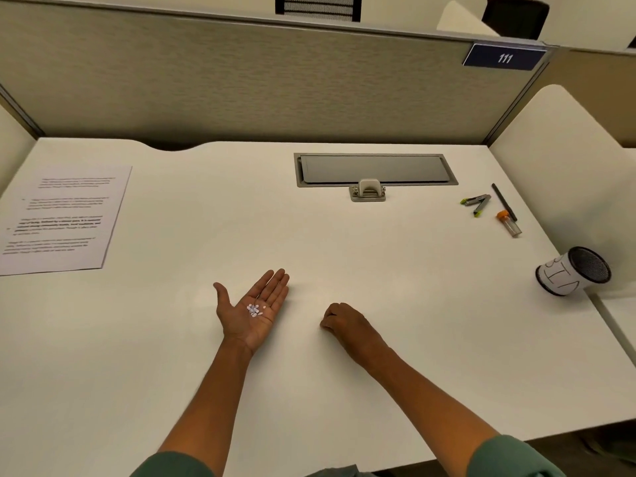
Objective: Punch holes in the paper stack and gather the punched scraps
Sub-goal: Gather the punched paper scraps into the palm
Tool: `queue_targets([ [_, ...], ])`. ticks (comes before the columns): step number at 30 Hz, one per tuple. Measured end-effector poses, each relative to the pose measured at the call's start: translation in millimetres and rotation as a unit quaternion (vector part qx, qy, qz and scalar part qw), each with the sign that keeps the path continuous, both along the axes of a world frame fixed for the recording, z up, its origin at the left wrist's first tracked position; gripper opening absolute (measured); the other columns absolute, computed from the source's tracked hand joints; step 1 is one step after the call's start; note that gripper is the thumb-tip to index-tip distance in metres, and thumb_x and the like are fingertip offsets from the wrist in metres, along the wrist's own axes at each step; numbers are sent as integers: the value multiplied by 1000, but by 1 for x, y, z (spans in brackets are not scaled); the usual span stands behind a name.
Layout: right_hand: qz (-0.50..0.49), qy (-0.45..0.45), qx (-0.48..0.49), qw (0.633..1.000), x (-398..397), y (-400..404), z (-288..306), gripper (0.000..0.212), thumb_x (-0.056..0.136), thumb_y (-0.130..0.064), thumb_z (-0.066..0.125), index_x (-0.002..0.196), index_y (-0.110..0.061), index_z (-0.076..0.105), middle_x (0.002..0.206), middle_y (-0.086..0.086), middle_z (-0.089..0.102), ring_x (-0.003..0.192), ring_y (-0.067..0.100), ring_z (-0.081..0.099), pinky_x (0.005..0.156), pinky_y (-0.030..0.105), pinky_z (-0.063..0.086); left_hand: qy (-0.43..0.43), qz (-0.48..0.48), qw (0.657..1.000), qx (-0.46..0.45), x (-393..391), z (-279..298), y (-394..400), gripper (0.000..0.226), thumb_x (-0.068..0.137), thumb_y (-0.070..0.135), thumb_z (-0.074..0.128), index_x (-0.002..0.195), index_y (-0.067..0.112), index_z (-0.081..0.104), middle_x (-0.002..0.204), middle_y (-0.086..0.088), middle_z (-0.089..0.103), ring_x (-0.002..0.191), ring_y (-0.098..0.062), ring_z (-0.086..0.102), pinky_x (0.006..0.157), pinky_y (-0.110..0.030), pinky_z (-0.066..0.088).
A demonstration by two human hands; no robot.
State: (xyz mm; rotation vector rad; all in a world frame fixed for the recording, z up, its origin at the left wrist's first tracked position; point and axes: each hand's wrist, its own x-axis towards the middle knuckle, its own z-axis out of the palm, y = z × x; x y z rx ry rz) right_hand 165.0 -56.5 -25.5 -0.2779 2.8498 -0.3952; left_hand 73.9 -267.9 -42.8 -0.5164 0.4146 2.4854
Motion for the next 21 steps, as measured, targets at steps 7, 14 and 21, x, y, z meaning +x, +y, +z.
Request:
queue_targets([
  [7, -2, -31, 59, 998, -5, -14, 7, 21, 92, -1, 44, 109, -2, 57, 103, 9, 50, 103, 32, 52, 82, 40, 48, -7, -7, 1000, 3, 0, -4, 6, 109, 77, 79, 54, 139, -10, 43, 142, -31, 50, 132, -45, 50, 112, -51, 38],
  [14, -8, 0, 112, 994, -9, -27, 8, 25, 81, 17, 41, 89, -6, 47, 101, 16, 52, 93, 33, 51, 65, 37, 35, -4, -20, 1000, -3, -2, 0, 15, 108, 77, 80, 52, 139, -9, 44, 141, -31, 52, 131, -44, 51, 112, -50, 38],
  [21, -98, -22, -1, 995, -16, -24, 9, 19, 82, 5, 45, 76, -12, 39, 86, 14, 47, 78, 24, 40, 63, 35, 31, 3, -27, 1000, -7, -5, 3, 18, 108, 77, 80, 53, 139, -9, 44, 141, -31, 51, 132, -44, 50, 112, -51, 37],
])
